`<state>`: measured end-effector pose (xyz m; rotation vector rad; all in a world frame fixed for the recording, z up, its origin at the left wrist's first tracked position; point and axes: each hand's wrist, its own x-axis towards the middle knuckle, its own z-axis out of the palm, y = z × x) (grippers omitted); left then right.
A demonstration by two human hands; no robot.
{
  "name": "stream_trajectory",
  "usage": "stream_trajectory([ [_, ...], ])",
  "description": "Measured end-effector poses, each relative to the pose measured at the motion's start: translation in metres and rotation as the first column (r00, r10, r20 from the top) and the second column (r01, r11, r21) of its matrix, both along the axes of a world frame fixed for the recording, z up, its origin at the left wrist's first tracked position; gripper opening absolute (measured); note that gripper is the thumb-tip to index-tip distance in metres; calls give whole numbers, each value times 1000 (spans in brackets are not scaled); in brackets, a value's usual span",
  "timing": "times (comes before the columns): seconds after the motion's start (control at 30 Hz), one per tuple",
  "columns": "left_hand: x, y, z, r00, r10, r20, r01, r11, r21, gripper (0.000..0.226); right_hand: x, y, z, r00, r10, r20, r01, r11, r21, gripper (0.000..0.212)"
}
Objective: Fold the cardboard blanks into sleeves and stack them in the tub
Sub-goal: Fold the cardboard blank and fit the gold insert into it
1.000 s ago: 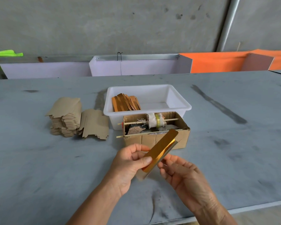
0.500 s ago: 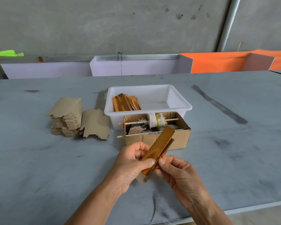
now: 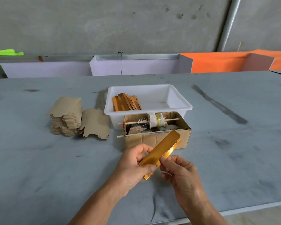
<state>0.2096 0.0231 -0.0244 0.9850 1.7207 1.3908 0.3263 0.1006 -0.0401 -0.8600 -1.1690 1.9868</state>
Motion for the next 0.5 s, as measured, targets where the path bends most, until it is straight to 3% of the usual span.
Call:
stream_trajectory([
  [0.13, -8, -4, 6, 992, -101, -73, 97, 993, -60, 34, 9, 14, 5, 1000, -8, 18, 8, 1000, -3, 17],
  [0.2, -11, -7, 10, 996, -76, -52, 74, 997, -37, 35, 13, 20, 8, 1000, -11, 10, 11, 1000, -23, 13],
  [0.3, -16, -4, 9, 988, 143, 58, -148, 985, 85, 35, 15, 20, 9, 999, -34, 1, 34, 997, -70, 12],
  [0.37, -11, -1, 1, 937, 282, 208, -315, 938, 148, 30, 13, 17, 9, 997, -74, -25, 71, 990, -118, 16],
  [0.5, 8, 3, -14, 841, 326, 431, -438, 878, 191, 19, 2, 6, 9, 990, -125, -64, 112, 977, -180, 8],
])
